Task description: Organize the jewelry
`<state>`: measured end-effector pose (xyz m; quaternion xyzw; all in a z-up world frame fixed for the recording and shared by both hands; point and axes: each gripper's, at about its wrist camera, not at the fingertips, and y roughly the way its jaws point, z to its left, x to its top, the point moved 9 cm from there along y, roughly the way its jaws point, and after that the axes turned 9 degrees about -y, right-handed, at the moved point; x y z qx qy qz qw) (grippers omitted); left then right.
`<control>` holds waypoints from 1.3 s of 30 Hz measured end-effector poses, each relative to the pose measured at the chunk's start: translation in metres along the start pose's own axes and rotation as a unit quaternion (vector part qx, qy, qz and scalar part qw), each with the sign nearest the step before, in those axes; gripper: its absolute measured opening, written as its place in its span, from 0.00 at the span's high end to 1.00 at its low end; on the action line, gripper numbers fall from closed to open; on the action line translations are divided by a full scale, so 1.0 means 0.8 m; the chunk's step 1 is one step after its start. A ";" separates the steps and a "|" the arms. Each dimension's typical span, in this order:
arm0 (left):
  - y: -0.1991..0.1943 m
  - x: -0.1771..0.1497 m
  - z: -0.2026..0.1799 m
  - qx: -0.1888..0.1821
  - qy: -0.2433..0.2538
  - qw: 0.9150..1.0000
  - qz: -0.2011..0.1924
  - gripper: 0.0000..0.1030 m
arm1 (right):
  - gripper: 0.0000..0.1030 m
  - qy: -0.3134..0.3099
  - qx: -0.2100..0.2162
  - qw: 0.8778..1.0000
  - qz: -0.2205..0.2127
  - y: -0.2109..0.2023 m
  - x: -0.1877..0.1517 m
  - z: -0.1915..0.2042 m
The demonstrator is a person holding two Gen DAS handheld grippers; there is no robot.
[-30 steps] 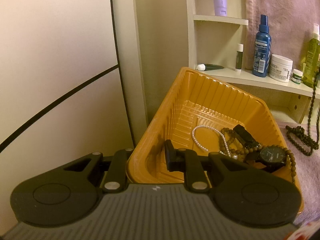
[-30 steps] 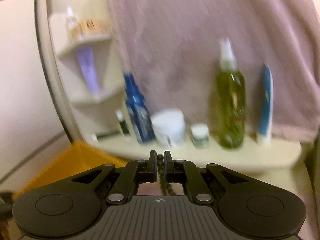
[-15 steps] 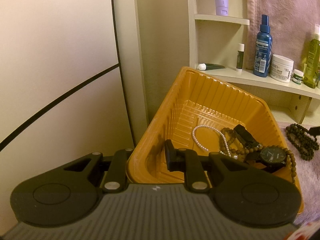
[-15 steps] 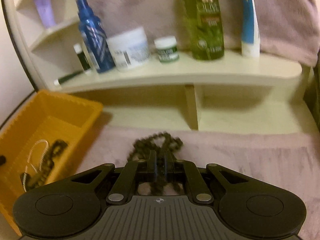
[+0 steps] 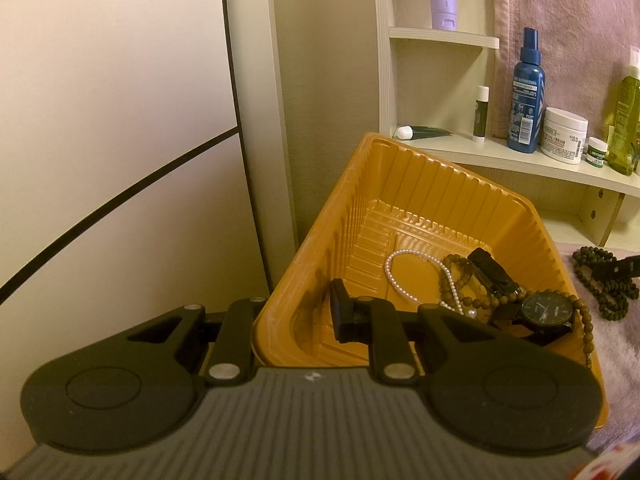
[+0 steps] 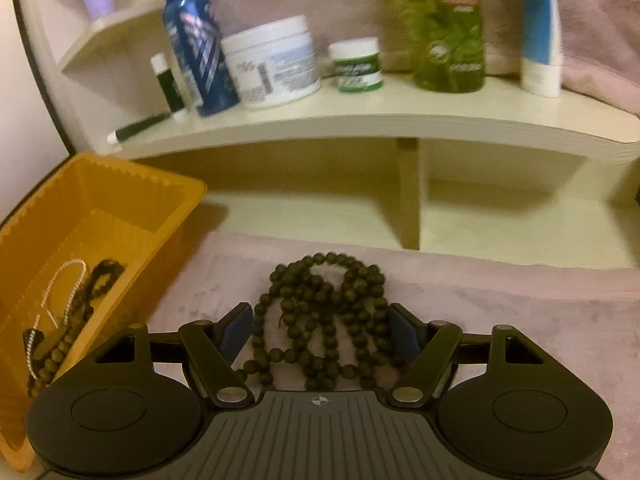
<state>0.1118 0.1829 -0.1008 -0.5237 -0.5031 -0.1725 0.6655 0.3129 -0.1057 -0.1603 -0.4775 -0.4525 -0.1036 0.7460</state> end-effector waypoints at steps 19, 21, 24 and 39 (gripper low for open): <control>0.000 -0.001 -0.001 0.001 -0.001 1.000 0.002 0.82 | 0.66 -0.084 -0.037 0.996 -0.006 0.021 0.001 0.013; 0.000 -0.001 -0.002 0.001 0.000 1.000 0.001 0.82 | 0.77 -0.085 -0.032 0.996 -0.007 0.020 0.000 0.014; 0.000 0.000 -0.001 0.001 0.000 1.000 0.001 0.82 | 0.82 -0.086 -0.027 0.996 -0.009 0.017 -0.001 0.016; 0.000 -0.001 -0.002 0.002 0.001 1.000 0.001 0.82 | 0.87 -0.089 -0.015 0.996 -0.013 0.001 0.004 0.021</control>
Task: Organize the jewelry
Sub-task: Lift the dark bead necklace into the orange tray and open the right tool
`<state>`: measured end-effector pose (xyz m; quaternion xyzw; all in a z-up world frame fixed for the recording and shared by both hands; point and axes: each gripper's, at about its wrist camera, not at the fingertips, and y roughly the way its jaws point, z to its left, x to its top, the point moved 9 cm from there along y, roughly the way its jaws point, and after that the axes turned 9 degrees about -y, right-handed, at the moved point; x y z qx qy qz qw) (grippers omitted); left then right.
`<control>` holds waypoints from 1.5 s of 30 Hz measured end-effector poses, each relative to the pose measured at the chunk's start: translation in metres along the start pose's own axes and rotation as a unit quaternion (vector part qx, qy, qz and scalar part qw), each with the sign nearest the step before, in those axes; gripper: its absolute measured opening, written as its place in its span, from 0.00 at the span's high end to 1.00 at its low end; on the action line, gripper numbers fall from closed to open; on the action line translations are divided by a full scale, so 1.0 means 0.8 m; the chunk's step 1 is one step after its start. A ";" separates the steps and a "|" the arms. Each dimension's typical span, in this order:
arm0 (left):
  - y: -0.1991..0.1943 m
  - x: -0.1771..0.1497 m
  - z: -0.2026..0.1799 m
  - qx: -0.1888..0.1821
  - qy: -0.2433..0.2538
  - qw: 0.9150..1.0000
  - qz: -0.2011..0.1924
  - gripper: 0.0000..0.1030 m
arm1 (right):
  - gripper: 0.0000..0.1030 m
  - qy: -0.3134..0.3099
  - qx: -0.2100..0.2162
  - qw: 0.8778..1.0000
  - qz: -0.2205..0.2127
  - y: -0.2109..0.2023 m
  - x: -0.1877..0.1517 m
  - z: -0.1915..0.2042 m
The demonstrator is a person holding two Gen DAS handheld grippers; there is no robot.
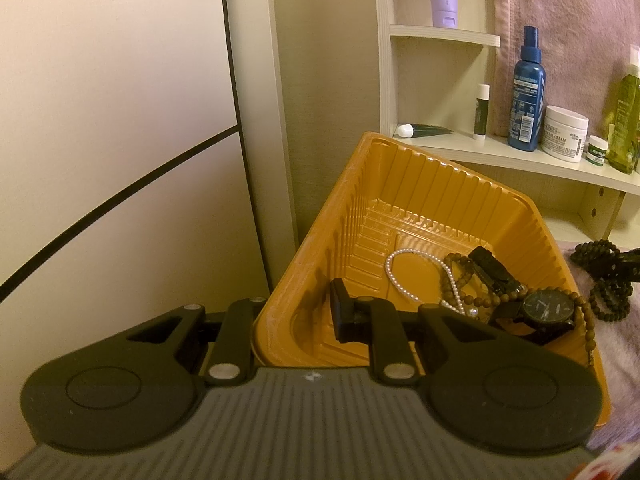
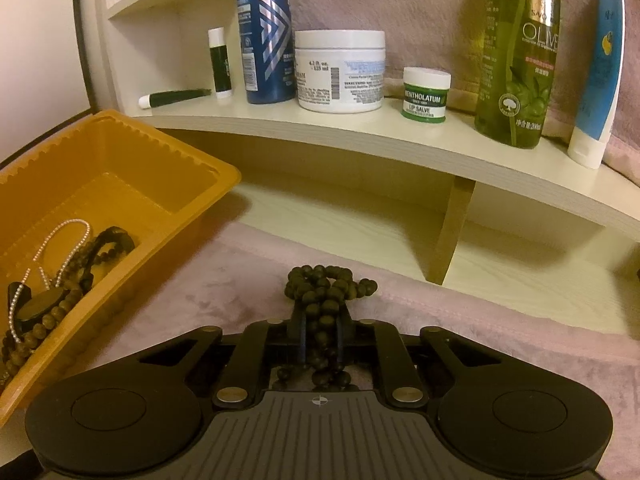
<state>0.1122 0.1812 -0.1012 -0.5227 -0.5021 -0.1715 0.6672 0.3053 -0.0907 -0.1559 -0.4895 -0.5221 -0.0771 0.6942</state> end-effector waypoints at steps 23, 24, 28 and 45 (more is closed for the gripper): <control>0.000 0.001 0.001 0.001 0.006 1.000 -0.003 0.82 | 0.87 -0.009 0.013 0.997 -0.071 -0.107 0.058 0.010; 0.000 0.000 0.000 0.001 0.006 1.000 -0.003 0.82 | 0.87 -0.013 0.014 0.997 -0.077 -0.115 0.066 0.012; 0.000 0.000 0.000 0.001 0.006 1.000 -0.004 0.82 | 0.87 -0.019 0.022 0.995 -0.099 -0.144 0.092 0.015; -0.001 0.000 0.000 -0.002 -0.001 1.000 -0.004 0.82 | 0.87 -0.049 0.076 0.979 -0.185 -0.239 0.214 0.051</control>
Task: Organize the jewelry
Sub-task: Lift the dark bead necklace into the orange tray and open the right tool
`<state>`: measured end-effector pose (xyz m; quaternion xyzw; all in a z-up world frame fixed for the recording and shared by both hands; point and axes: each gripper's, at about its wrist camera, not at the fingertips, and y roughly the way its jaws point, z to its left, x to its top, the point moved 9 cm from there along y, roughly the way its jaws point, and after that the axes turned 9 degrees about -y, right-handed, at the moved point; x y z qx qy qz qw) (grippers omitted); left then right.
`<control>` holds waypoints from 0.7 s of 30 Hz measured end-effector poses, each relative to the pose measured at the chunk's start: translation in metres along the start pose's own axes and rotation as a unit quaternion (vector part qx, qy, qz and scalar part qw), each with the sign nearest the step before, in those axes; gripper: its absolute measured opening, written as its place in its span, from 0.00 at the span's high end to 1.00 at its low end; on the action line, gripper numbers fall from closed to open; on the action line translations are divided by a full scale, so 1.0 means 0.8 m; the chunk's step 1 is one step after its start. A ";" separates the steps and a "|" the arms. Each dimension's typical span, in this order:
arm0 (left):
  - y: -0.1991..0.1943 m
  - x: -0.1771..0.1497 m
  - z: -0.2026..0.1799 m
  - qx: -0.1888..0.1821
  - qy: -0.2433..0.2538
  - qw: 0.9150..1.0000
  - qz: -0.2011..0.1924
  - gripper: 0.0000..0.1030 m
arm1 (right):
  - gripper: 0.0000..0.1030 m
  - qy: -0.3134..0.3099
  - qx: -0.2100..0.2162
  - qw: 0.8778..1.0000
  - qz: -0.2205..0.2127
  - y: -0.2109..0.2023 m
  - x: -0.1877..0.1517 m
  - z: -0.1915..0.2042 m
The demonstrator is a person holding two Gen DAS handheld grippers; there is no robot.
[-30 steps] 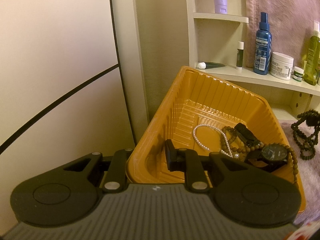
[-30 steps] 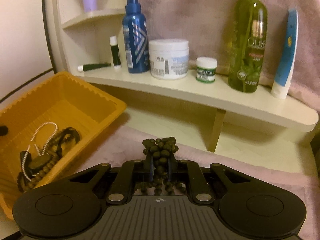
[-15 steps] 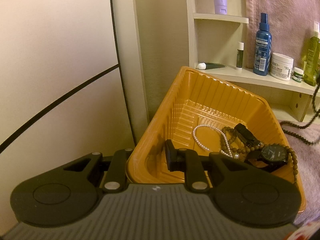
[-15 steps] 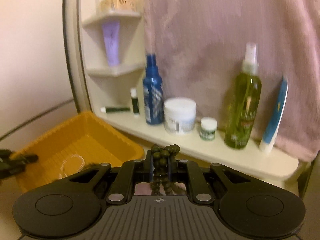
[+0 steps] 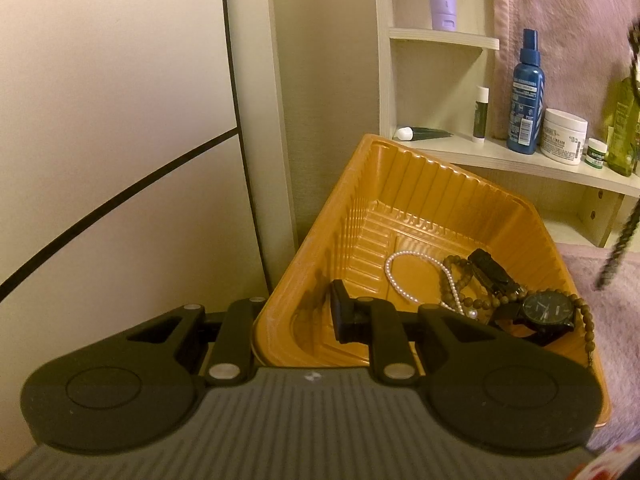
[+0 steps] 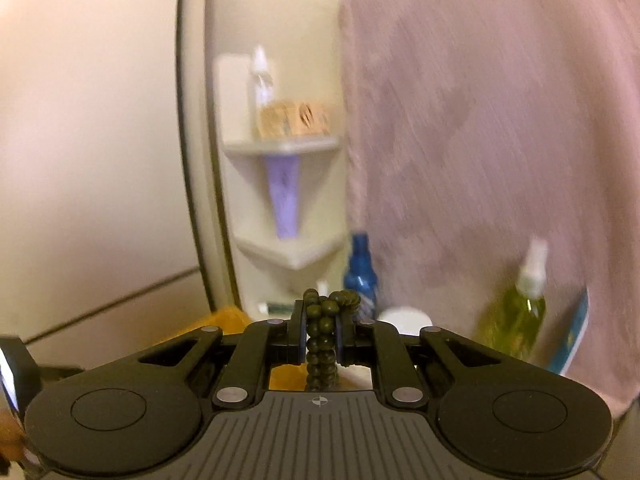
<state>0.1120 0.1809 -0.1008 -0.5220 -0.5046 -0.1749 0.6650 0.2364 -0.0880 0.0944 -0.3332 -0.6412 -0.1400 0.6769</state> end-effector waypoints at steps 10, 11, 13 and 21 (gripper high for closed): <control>0.003 -0.001 0.001 -0.002 -0.008 1.000 0.000 0.82 | 0.87 -0.008 0.049 0.997 -0.058 0.004 0.083 0.036; 0.004 -0.001 0.002 -0.003 -0.009 1.000 0.000 0.82 | 0.87 -0.007 0.054 0.997 -0.061 0.006 0.086 0.040; 0.004 -0.001 0.002 -0.003 -0.010 1.000 0.001 0.82 | 0.87 -0.003 0.065 0.996 -0.066 0.013 0.090 0.048; 0.004 -0.002 0.003 -0.004 -0.011 1.000 0.001 0.82 | 0.87 0.020 0.113 0.993 -0.026 0.072 0.061 0.085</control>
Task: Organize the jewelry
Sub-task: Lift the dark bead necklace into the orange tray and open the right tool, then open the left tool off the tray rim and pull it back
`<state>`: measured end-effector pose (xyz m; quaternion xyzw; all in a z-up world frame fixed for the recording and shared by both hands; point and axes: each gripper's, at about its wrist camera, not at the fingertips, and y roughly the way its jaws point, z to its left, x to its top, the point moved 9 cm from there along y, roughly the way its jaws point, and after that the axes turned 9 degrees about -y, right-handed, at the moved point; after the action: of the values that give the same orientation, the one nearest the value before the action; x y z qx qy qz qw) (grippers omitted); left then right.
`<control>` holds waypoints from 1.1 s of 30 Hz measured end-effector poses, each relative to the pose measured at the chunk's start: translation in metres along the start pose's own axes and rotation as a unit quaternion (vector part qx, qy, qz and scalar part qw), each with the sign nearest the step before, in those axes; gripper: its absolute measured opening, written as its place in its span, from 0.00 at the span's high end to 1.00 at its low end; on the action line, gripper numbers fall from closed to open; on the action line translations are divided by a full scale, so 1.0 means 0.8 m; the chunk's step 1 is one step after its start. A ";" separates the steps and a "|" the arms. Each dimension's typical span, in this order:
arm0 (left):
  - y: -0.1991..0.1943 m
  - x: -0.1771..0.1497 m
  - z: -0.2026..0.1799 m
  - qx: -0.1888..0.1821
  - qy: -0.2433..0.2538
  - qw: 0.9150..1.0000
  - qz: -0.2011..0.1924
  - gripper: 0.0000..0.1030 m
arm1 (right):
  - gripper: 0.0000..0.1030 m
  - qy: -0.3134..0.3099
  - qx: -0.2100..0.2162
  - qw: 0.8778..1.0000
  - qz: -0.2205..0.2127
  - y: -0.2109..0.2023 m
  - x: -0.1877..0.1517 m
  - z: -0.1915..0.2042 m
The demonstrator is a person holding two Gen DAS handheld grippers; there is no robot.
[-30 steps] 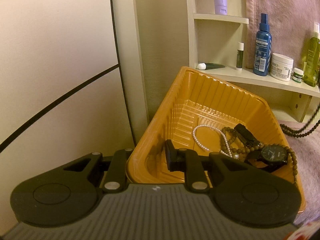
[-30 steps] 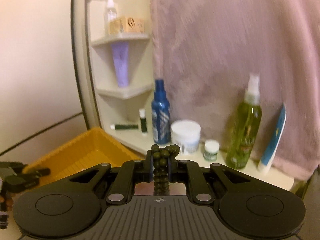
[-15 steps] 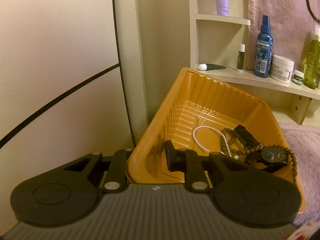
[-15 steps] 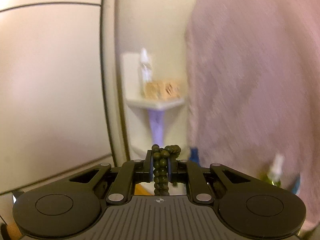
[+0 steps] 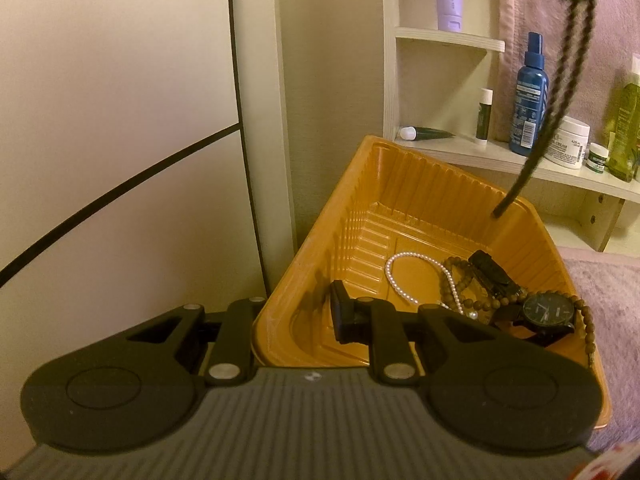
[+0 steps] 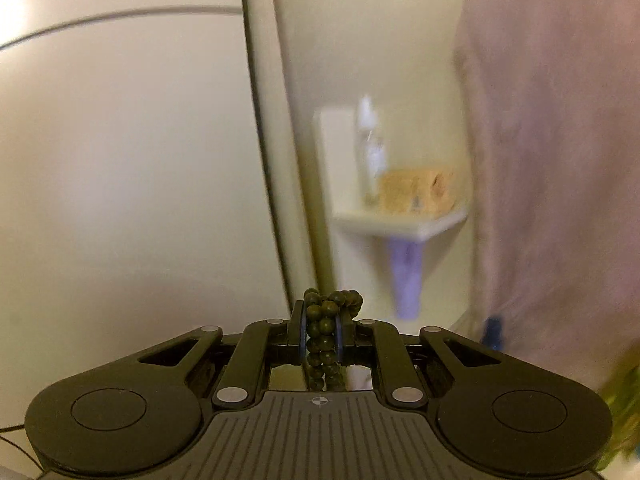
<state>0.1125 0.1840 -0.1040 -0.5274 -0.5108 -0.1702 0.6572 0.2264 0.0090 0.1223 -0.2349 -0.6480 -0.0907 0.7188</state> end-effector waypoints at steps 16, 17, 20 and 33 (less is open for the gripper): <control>0.002 -0.001 0.003 -0.002 -0.006 1.000 0.003 0.82 | 0.87 0.043 0.028 0.985 0.163 0.090 -0.156 0.016; 0.002 0.000 0.003 -0.002 -0.006 1.000 0.003 0.82 | 0.87 0.044 0.025 0.984 0.171 0.093 -0.164 0.015; 0.003 0.000 0.003 -0.002 -0.005 1.000 0.002 0.82 | 0.87 0.045 0.026 0.981 0.189 0.100 -0.181 0.015; 0.009 0.000 0.005 -0.002 -0.009 1.000 0.008 0.82 | 0.52 0.073 0.002 0.983 0.168 0.085 -0.184 -0.006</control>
<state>0.1161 0.1905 -0.1079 -0.5341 -0.5125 -0.1612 0.6528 0.2391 0.0407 -0.0366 -0.3316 -0.5451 0.0155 0.7699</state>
